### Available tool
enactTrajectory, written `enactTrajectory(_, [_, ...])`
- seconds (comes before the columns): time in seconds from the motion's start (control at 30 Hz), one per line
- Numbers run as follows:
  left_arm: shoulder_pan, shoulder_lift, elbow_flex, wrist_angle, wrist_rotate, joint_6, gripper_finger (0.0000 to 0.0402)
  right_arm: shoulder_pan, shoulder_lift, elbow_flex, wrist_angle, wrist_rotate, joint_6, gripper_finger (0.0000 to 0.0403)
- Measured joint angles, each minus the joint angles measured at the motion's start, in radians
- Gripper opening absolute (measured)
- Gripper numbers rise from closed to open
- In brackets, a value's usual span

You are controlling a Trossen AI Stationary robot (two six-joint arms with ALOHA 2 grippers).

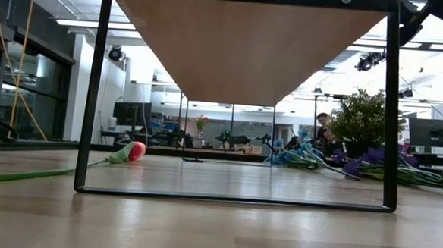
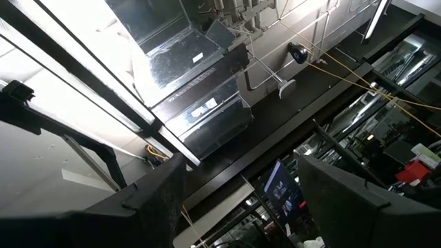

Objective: Pick and place flowers into a vace then onto a shelf
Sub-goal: Put the orange flowers into the left transparent vase, then put the light orange flower into the left transparent vase

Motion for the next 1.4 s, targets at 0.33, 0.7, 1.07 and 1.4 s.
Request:
enactTrajectory(0.33, [0.0, 0.0, 0.09, 0.0, 0.06, 0.095, 0.0241, 0.0, 0.0, 0.0, 0.0, 0.0, 0.0, 0.0268])
enactTrajectory(0.7, [0.0, 0.0, 0.247, 0.0, 0.157, 0.245, 0.0235, 0.0, 0.0, 0.0, 0.0, -0.003, 0.0, 0.0267])
enactTrajectory(1.07, [0.0, 0.0, 0.453, 0.0, 0.194, 0.391, 0.0234, 0.0, 0.0, 0.0, -0.001, -0.012, 0.0, 0.0266])
enactTrajectory(1.4, [0.0, 0.0, 0.708, -0.029, 0.037, 0.677, 0.0234, 0.0, 0.0, 0.0, -0.042, -0.012, 0.0, 0.0266])
